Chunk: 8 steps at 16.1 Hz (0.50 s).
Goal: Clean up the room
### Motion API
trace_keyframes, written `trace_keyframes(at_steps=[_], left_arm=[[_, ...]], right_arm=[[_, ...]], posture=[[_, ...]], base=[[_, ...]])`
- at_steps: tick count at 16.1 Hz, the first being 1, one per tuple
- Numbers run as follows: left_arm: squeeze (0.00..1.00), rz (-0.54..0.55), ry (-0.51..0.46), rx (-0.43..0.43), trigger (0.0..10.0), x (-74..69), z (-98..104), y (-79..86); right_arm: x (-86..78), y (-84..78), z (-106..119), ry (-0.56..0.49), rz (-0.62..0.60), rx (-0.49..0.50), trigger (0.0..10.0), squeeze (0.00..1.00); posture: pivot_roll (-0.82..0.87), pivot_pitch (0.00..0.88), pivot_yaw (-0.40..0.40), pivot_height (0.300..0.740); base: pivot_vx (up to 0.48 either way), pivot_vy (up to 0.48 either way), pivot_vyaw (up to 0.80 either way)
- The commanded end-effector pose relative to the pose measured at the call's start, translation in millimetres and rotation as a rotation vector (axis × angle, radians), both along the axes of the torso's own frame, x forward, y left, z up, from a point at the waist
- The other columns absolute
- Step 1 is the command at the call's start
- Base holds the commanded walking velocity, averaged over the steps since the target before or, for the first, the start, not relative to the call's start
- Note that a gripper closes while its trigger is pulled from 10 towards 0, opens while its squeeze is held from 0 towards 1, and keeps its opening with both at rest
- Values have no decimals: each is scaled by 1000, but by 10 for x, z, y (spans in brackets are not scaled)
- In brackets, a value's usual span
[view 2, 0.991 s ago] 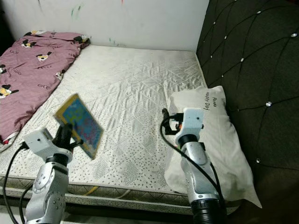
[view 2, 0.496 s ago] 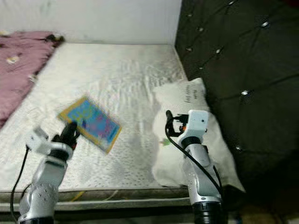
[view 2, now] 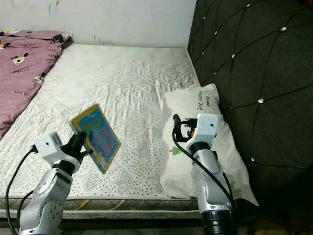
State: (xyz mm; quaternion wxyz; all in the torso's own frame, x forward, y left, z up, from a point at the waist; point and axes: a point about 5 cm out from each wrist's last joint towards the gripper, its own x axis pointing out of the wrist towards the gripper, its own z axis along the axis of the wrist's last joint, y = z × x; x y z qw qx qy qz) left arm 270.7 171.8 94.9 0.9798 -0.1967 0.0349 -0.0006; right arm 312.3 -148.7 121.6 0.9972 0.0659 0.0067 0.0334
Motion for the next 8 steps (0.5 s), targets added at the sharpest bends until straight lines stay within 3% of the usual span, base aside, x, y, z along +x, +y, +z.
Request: trace_keyframes(at_steps=[1, 3, 8], left_arm=[[0, -18, -104, 98, 10000, -14, 151, -25], [0, -20, -118, 128, 10000, -30, 159, -86], [0, -20, -122, 105, 10000, 5, 154, -107]], right_arm=[[-17, -15, -62, 25, -2, -18, 10000, 0], [-35, -2, -103, 39, 4, -28, 10000, 0], [-4, -40, -102, 39, -9, -36, 10000, 0]], posture=[[16, 51, -12, 740], [18, 53, -13, 740], [17, 54, -12, 740]], base=[[0, 0, 0], [0, 0, 0], [0, 0, 0]])
